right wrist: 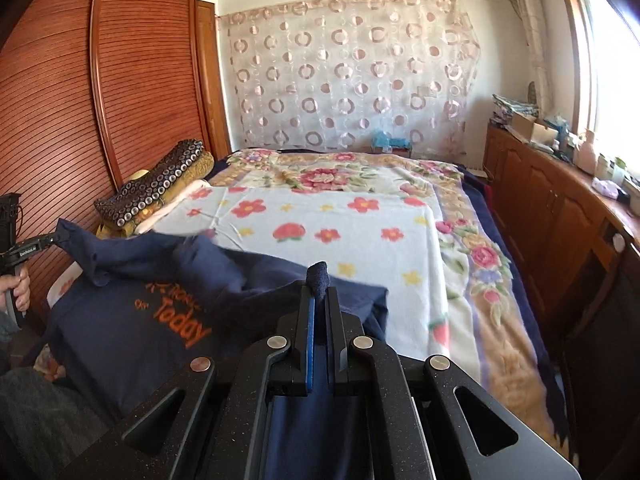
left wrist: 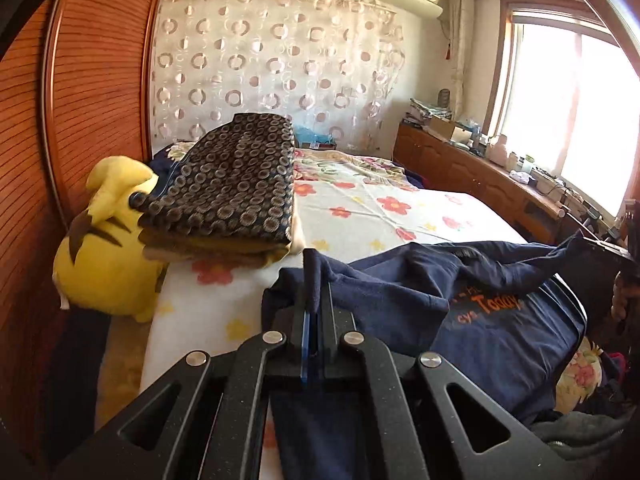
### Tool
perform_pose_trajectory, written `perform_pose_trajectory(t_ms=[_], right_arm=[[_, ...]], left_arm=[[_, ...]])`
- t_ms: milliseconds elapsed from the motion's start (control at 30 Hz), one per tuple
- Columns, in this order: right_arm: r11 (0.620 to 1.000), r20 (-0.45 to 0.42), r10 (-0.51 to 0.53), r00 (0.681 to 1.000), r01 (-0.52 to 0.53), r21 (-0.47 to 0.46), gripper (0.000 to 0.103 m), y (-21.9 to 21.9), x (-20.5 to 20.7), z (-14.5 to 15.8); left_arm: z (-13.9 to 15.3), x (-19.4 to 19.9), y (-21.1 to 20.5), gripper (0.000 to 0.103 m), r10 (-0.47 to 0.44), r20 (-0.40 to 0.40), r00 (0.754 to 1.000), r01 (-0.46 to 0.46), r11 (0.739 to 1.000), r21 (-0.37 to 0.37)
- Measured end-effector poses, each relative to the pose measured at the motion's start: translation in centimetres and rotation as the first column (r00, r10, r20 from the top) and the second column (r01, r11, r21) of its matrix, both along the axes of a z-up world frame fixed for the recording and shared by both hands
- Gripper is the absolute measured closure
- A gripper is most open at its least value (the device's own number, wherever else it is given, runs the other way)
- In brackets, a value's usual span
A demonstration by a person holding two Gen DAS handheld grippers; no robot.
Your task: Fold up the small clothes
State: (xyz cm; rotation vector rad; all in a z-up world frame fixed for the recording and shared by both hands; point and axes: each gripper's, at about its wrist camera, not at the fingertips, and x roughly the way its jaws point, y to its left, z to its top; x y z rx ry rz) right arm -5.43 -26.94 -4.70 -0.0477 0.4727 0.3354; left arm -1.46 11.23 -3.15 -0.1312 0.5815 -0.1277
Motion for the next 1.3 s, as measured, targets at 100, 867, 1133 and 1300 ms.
perform_pose_trajectory(t_ms=[100,867,1133,1300], right_arm=[[1.000,-0.017,-0.026,1.000,0.026,0.008,0.099,-1.2,-2.6,-0.1],[0.993,-0.113,-0.102,0.988,0.095,-0.066,0.092,-1.8,-3.1,0.0],[0.987,-0.044,-0.119,0.992,0.114,-0.109,0.067,-1.3,-1.9,1.6],[0.993,-0.089,-0.093,0.992,0.085,-0.087,0.063,-0.3,2.4,-0.4]], left_arm=[[0.4,-1.4,0.6,0.100,0.018,0.008,1.000,-0.018,1.000,0.002],[1.9,-1.8,2.2,0.025,0.052,0.007,0.999,-0.052,0.995,0.087],[2.1,3.1,2.1,0.025,0.052,-0.021,0.998,-0.049,0.992,0.117],[1.0,7.0,1.6,0.025,0.041,-0.082,0.996,-0.028,0.988,0.153]])
